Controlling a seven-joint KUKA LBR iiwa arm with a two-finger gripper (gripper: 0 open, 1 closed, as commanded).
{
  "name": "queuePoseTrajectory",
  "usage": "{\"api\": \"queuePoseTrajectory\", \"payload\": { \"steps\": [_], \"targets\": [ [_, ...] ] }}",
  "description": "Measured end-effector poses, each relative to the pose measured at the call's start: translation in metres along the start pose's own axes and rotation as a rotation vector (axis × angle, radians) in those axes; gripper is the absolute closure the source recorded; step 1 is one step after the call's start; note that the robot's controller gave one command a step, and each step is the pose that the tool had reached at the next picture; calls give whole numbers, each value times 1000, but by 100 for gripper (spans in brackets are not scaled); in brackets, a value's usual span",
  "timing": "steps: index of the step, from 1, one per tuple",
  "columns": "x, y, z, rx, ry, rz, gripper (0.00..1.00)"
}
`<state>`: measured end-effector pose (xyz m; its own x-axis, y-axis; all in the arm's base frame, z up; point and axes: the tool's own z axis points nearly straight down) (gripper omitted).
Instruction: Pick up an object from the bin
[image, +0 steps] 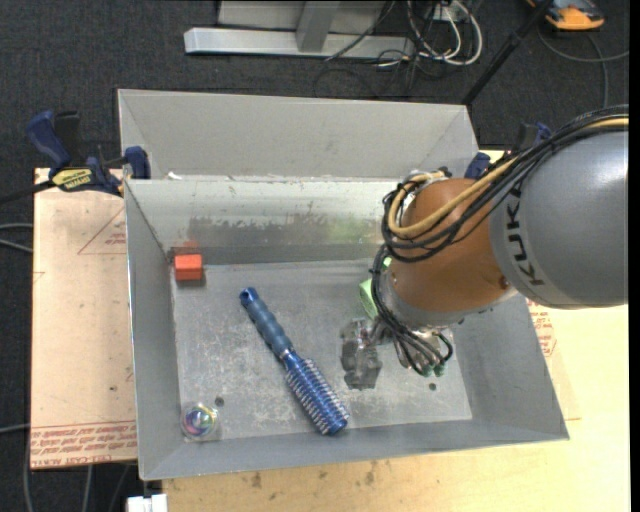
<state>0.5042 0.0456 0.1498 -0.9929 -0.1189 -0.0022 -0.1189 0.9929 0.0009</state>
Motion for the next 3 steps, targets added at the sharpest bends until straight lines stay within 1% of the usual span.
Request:
{"api": "queuePoseTrajectory", "payload": {
  "steps": [1,2,3],
  "targets": [
    [0,0,0,0,0,0,0],
    [-124,-26,60,1,-4,-42,0],
    [-118,-134,80,3,-1,-214,0]
  ]
}}
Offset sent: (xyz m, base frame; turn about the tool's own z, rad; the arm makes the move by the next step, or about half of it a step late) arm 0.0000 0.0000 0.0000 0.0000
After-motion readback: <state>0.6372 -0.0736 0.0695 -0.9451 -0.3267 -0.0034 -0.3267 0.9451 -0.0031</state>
